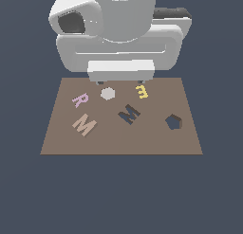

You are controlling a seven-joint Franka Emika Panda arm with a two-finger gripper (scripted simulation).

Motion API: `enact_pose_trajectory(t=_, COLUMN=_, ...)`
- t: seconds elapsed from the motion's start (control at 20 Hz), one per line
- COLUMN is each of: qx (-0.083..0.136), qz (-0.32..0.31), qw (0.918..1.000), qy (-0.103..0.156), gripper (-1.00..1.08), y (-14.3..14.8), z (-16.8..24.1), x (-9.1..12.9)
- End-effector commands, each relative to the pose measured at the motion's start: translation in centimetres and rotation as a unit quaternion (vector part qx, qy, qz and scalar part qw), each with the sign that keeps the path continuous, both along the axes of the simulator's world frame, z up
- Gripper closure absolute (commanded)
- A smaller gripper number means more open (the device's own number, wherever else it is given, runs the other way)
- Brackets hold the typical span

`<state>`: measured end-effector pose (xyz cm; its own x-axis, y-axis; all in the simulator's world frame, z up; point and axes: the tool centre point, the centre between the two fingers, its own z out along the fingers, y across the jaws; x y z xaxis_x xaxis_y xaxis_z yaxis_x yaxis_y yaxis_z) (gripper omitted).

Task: Insert a designated object into the corresponding slot on a board.

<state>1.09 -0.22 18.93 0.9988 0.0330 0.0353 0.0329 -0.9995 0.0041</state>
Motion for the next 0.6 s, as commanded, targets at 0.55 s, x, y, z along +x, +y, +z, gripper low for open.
enact_pose_trajectory(t=0.55, qx=0.000, qz=-0.055, qw=0.9985, qy=0.002, gripper=-0.92, y=-1.5, z=-2.2, x=1.3)
